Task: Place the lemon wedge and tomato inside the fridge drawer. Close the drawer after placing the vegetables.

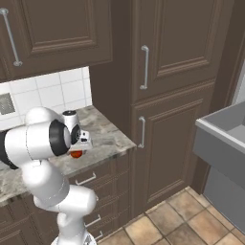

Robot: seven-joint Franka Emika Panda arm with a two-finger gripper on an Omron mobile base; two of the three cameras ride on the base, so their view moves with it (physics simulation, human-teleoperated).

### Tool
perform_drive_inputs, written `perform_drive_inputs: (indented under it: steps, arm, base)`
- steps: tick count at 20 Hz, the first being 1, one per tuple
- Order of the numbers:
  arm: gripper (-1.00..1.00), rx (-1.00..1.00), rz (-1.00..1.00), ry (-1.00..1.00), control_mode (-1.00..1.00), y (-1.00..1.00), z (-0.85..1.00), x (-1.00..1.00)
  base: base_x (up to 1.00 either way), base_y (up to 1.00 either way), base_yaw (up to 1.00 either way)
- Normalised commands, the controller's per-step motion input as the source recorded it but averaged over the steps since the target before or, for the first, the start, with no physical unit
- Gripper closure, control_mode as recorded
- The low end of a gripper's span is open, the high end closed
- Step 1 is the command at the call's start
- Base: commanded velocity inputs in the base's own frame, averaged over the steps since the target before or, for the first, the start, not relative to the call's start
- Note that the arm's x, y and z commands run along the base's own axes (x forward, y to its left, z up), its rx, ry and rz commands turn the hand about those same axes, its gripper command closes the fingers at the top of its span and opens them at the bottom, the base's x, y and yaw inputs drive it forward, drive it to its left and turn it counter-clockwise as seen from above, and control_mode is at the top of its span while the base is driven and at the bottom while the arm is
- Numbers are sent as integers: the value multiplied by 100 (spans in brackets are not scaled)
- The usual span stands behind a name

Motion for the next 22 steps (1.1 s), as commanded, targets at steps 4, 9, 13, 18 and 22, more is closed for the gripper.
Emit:
perform_drive_inputs:
  steps: [4, 9, 13, 18, 22]
  arm:
    - [-100, -6, 0, 0, -100, 2, -28, -8]
    - [100, -7, 0, 0, -100, 3, -39, -25]
    - [100, -1, 0, -8, -100, 0, -8, -64]
    - [100, -1, 0, -23, -100, -9, 40, -97]
    - [100, -4, -2, -26, -100, -30, 99, -100]
  base:
    - [0, 0, 0]
    - [0, 0, 0]
    - [0, 0, 0]
    - [0, 0, 0]
    - [0, 0, 0]
